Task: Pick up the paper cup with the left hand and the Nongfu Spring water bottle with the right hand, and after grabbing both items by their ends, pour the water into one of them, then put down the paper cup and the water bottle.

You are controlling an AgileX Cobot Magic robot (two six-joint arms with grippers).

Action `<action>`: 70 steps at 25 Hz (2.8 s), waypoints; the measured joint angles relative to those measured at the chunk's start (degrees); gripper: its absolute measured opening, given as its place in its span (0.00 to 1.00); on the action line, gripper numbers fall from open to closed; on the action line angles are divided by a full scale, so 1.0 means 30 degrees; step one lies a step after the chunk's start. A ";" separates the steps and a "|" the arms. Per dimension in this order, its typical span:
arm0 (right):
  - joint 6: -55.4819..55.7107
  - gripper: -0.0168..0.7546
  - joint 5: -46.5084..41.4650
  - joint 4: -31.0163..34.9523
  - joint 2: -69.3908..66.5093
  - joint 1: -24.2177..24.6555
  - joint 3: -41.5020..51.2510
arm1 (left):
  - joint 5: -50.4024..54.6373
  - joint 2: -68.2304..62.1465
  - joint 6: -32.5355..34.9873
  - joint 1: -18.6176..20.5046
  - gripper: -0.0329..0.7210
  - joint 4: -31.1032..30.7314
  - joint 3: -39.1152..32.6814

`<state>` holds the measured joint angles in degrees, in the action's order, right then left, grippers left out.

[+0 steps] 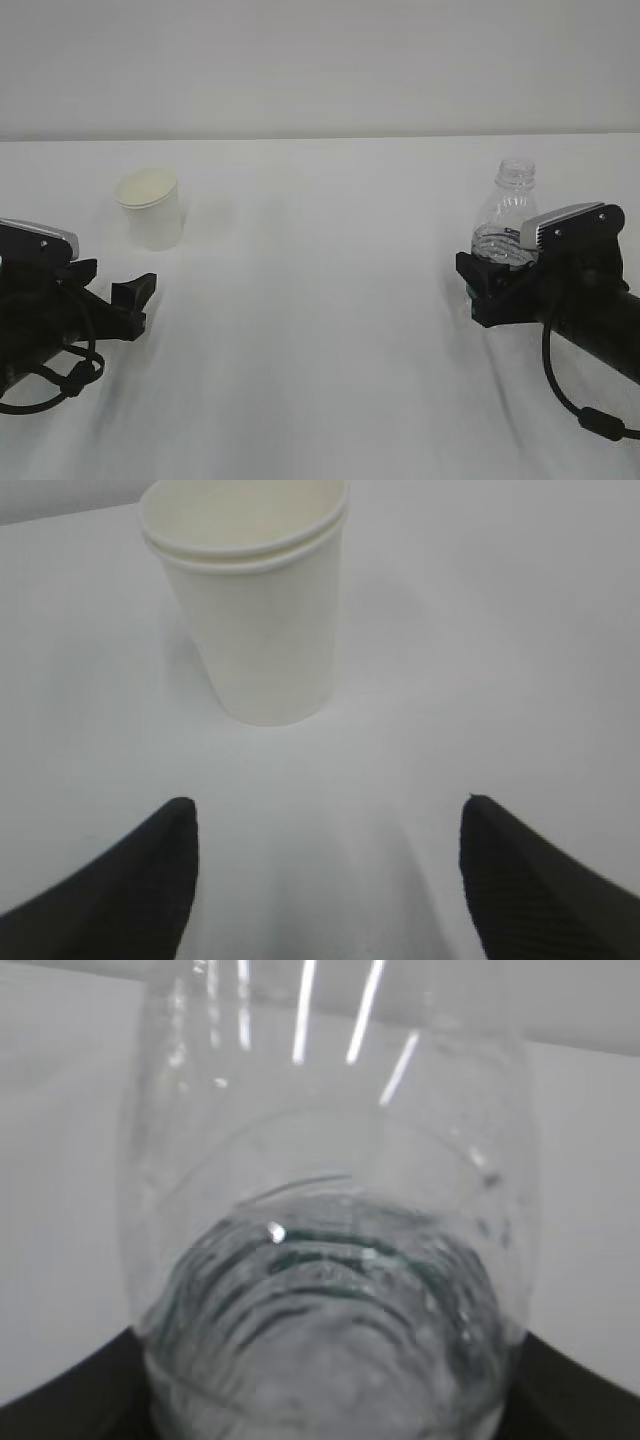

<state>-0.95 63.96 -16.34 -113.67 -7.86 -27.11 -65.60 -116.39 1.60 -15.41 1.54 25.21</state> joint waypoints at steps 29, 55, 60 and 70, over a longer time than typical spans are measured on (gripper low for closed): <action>0.0000 0.64 0.0000 -0.0438 0.2306 0.0000 0.0007 | 0.0000 -0.3281 -0.0241 0.0000 0.82 0.0065 0.4439; 0.0000 0.64 0.0000 -0.0524 0.2306 0.0000 0.0040 | 0.0087 -0.5512 -0.0665 0.1554 0.82 -0.1228 0.8648; 0.0037 0.64 0.0000 -0.0659 0.2306 0.0000 0.0040 | 0.0304 -0.5980 -0.0806 0.1554 0.82 -0.1228 0.9720; 0.0132 0.64 0.0000 -0.0969 0.2306 0.0000 0.0040 | 0.1087 -0.6672 -0.0850 0.1554 0.82 -0.1228 1.1027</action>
<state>-0.56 63.96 -19.24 -106.75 -7.86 -26.99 -62.34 -136.41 -0.95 -10.75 -2.14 58.29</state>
